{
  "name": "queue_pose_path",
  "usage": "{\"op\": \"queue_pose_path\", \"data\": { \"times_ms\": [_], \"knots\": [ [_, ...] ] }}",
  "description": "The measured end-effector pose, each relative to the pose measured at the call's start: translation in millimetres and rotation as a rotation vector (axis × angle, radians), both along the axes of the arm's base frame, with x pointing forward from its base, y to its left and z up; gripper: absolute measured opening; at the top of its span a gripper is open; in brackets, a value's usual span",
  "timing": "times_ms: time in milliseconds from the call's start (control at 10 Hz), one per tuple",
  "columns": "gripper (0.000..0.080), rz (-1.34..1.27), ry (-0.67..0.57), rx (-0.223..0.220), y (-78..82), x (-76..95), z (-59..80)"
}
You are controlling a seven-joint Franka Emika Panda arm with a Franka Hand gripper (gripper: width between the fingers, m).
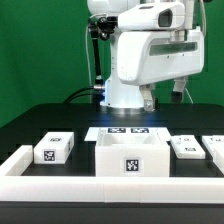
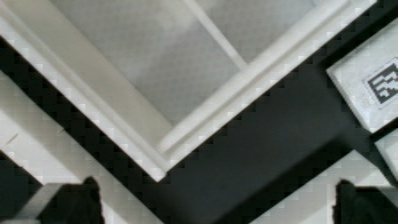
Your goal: Assemble cabinet
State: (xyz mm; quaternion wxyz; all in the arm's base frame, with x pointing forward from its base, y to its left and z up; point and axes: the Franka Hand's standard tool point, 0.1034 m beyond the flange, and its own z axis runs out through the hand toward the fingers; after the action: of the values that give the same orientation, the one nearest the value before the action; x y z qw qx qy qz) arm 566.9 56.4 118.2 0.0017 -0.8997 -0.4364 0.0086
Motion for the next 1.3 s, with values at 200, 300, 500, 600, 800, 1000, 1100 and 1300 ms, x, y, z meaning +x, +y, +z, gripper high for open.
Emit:
{"op": "queue_pose_path", "data": {
  "times_ms": [200, 300, 500, 600, 800, 1000, 1100, 1300],
  "knots": [
    [0.0650, 0.000, 0.000, 0.000, 0.0, 0.0, -0.1],
    [0.0650, 0.000, 0.000, 0.000, 0.0, 0.0, -0.1],
    [0.0650, 0.000, 0.000, 0.000, 0.0, -0.1, -0.1],
    [0.0650, 0.001, 0.001, 0.000, -0.5, -1.0, -0.8],
    [0.0650, 0.069, 0.010, -0.003, -9.6, -31.6, -7.7],
    [0.0650, 0.168, -0.011, -0.011, -14.9, -53.7, -7.9],
    [0.0650, 0.226, -0.008, -0.010, -14.9, -53.0, -9.4],
    [0.0650, 0.343, -0.004, -0.009, -15.9, -53.6, -10.3]
  ]
}}
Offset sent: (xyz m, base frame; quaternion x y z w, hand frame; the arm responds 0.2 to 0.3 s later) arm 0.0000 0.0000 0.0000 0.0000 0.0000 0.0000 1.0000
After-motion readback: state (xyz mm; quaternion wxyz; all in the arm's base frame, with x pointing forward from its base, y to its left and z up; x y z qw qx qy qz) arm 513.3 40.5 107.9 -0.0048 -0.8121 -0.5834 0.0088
